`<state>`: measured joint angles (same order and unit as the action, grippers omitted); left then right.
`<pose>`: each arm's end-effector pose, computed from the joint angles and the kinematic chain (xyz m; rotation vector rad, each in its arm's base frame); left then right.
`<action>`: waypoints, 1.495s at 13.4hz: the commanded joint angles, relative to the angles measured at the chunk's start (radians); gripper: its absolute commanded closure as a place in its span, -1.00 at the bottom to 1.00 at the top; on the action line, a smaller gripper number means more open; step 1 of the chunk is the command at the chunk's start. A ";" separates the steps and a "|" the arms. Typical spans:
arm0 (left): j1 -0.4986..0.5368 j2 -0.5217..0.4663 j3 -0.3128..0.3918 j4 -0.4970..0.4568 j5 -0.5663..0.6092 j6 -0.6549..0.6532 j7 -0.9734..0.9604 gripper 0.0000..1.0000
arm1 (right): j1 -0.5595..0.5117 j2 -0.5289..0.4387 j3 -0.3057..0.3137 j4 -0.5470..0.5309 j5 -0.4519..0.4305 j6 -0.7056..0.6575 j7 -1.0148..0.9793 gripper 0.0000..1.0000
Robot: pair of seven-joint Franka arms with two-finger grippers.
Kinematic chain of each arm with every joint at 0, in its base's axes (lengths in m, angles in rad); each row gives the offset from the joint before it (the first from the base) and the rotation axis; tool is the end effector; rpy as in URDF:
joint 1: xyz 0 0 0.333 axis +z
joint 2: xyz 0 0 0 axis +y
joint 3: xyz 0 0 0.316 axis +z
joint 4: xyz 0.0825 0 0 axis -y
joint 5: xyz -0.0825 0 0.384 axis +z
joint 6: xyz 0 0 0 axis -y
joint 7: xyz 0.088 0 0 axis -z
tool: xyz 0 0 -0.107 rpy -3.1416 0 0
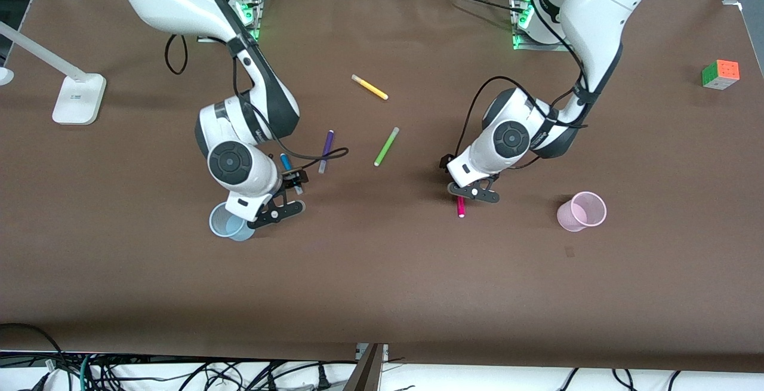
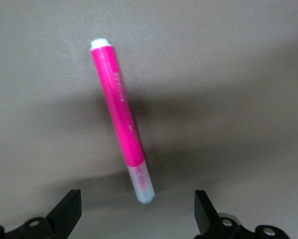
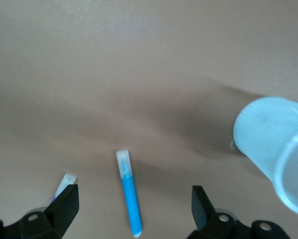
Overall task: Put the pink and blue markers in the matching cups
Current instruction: 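Close both grippers on the pink and blue markers and lift them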
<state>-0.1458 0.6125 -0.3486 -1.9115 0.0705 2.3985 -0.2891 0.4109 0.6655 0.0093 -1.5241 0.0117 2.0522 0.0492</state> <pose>0.5475 -0.2870 0.1823 3.0075 -0.3161 -0.2106 0.6330 0.2825 0.2571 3.0664 0.5632 -0.2144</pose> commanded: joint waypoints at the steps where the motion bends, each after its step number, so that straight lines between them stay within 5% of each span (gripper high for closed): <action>1: -0.005 -0.002 0.007 0.009 0.073 0.005 -0.007 -0.91 | 0.008 0.032 -0.003 -0.033 0.014 0.090 -0.009 -1.00; 5: -0.008 0.039 0.003 0.015 0.126 0.045 -0.010 -0.55 | 0.025 0.052 0.000 -0.094 0.022 0.177 -0.008 -1.00; 7: -0.008 0.038 0.003 0.017 0.126 0.045 -0.009 0.21 | 0.026 0.052 -0.002 -0.110 0.021 0.177 -0.008 -0.97; 9: -0.008 0.036 0.003 0.017 0.127 0.045 -0.009 0.85 | 0.026 0.052 -0.002 -0.125 0.019 0.197 -0.011 -0.48; 10: -0.009 0.032 0.003 0.017 0.127 0.042 -0.004 1.00 | 0.026 0.052 0.000 -0.133 0.019 0.213 -0.011 -0.38; 11: -0.012 0.020 0.005 0.017 0.127 0.034 -0.001 1.00 | 0.026 0.052 0.000 -0.145 0.019 0.230 -0.011 -0.22; 12: -0.011 0.001 0.007 0.017 0.127 0.021 0.002 1.00 | 0.028 0.052 0.000 -0.156 0.019 0.244 -0.011 0.31; 14: -0.005 -0.046 0.008 0.041 0.129 -0.098 0.011 1.00 | 0.028 0.049 0.000 -0.156 0.019 0.244 -0.023 1.00; 20: 0.000 -0.068 0.011 0.322 0.290 -0.793 0.220 1.00 | 0.028 -0.010 0.000 -0.113 0.013 0.233 -0.087 1.00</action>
<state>-0.1396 0.5371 -0.3423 -1.6788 0.3059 1.7856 -0.1505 0.4364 0.7012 0.0088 -1.6359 0.0135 2.2870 0.0103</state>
